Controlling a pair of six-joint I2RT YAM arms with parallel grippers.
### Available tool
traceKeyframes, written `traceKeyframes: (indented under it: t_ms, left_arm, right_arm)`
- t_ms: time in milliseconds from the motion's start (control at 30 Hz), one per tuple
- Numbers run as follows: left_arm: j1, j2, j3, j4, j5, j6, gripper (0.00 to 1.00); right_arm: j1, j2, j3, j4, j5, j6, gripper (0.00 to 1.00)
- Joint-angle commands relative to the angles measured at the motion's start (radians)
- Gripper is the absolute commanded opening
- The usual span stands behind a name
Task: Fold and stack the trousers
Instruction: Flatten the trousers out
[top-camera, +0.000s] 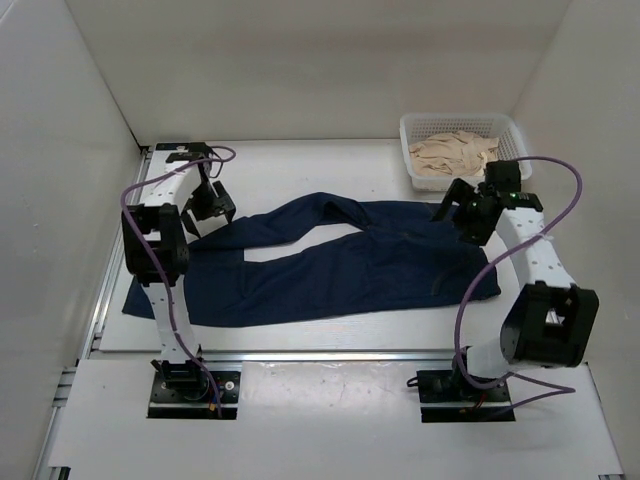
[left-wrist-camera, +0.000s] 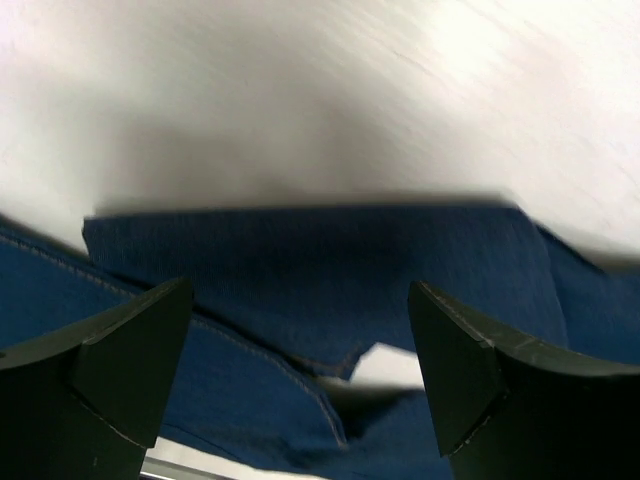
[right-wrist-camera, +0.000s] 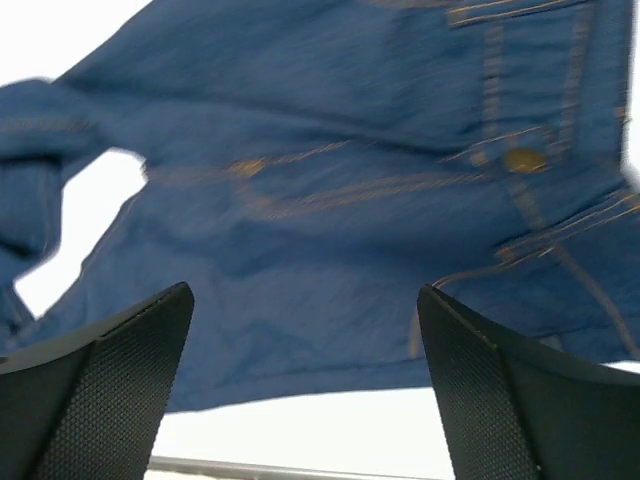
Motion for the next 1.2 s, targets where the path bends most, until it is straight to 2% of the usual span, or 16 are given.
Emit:
traceKeyframes:
  t_ms: [0, 133, 300, 400, 433, 500, 533, 600, 633, 767, 867, 967, 1067, 1100, 1133, 1167]
  left_arm:
    - [0.006, -0.002, 0.094, -0.010, -0.072, -0.012, 1.00]
    - [0.006, 0.107, 0.113, -0.010, -0.049, -0.012, 0.98]
    - [0.025, 0.149, 0.084, 0.025, 0.017, -0.022, 0.75]
    - [0.045, 0.169, 0.100, 0.026, 0.040, -0.013, 0.24]
    - [0.055, 0.169, 0.132, 0.026, 0.050, -0.012, 0.10]
    - [0.055, 0.178, 0.175, -0.008, 0.051, -0.002, 0.10]
    - [0.055, 0.178, 0.226, -0.019, 0.051, 0.007, 0.10]
    - [0.055, 0.167, 0.283, -0.057, 0.040, 0.007, 0.10]
    - [0.055, 0.158, 0.313, -0.069, 0.029, 0.007, 0.10]
    - [0.055, 0.077, 0.467, -0.123, 0.029, 0.007, 0.10]
    - [0.055, -0.058, 0.467, -0.114, 0.029, 0.007, 0.10]
    - [0.055, -0.263, 0.268, -0.036, 0.029, -0.003, 0.10]
    - [0.055, -0.512, -0.107, 0.051, 0.029, -0.017, 0.11]
    - [0.045, -0.620, -0.309, 0.105, 0.038, -0.028, 0.21]
    - [0.045, -0.659, -0.397, 0.118, 0.038, -0.041, 0.65]
    - [0.045, -0.682, -0.460, 0.118, 0.050, -0.042, 0.84]
  right_arm:
    - [-0.074, 0.074, -0.003, 0.081, -0.060, -0.013, 0.98]
    - [-0.083, 0.267, 0.076, 0.119, -0.035, 0.008, 0.98]
    - [-0.043, 0.436, 0.126, 0.151, -0.045, 0.046, 1.00]
    - [-0.011, 0.445, 0.077, 0.193, -0.011, 0.068, 1.00]
    - [-0.011, 0.445, 0.042, 0.211, -0.011, 0.085, 0.91]
    - [-0.002, 0.445, 0.014, 0.256, -0.011, 0.094, 0.74]
    - [0.009, 0.445, 0.005, 0.256, -0.011, 0.103, 0.49]
    - [0.009, 0.479, 0.005, 0.268, -0.025, 0.103, 0.22]
    - [0.009, 0.488, 0.005, 0.268, -0.034, 0.103, 0.00]
    - [0.018, 0.441, -0.035, 0.277, -0.043, 0.125, 0.00]
    - [0.018, 0.341, -0.075, 0.277, -0.006, 0.134, 0.00]
    - [0.018, 0.226, -0.152, 0.268, 0.004, 0.122, 0.00]
    - [0.027, 0.134, -0.262, 0.268, -0.008, 0.113, 0.00]
    - [0.027, 0.110, -0.325, 0.268, -0.008, 0.113, 0.00]
    - [0.027, 0.086, -0.353, 0.268, 0.003, 0.113, 0.00]
    - [0.027, 0.044, -0.377, 0.268, 0.003, 0.113, 0.00]
